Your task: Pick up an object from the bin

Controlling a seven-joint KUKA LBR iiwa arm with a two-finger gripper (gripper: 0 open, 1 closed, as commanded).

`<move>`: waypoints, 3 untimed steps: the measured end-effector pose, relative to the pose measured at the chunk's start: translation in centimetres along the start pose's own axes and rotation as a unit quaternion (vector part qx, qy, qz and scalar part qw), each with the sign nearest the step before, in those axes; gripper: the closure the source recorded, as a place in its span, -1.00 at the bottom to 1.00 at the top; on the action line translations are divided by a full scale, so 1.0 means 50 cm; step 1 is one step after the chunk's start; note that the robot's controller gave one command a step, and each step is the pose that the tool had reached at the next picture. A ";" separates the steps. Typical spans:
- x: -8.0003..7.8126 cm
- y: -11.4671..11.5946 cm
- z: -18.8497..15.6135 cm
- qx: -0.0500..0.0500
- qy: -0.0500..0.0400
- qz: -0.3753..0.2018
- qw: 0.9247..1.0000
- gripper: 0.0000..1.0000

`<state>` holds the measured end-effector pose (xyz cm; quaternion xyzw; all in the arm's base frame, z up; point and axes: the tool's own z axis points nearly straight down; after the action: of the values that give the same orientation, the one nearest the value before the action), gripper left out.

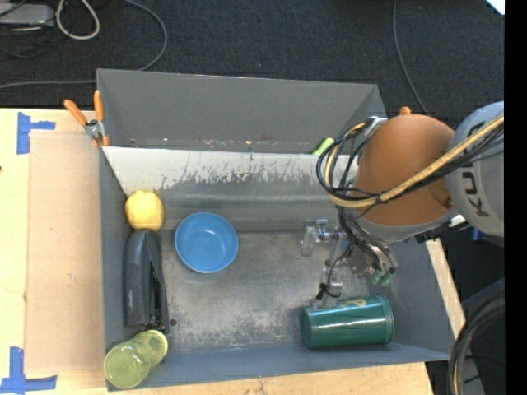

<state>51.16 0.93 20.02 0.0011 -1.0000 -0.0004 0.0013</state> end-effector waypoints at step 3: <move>0.051 -0.099 0.110 0.000 0.002 0.057 0.998 -1.00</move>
Offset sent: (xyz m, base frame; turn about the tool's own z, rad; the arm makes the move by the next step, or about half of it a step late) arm -0.0220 -0.0570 -0.0569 0.2209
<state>48.59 -4.02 14.51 -0.0557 -0.9984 -0.0005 0.0029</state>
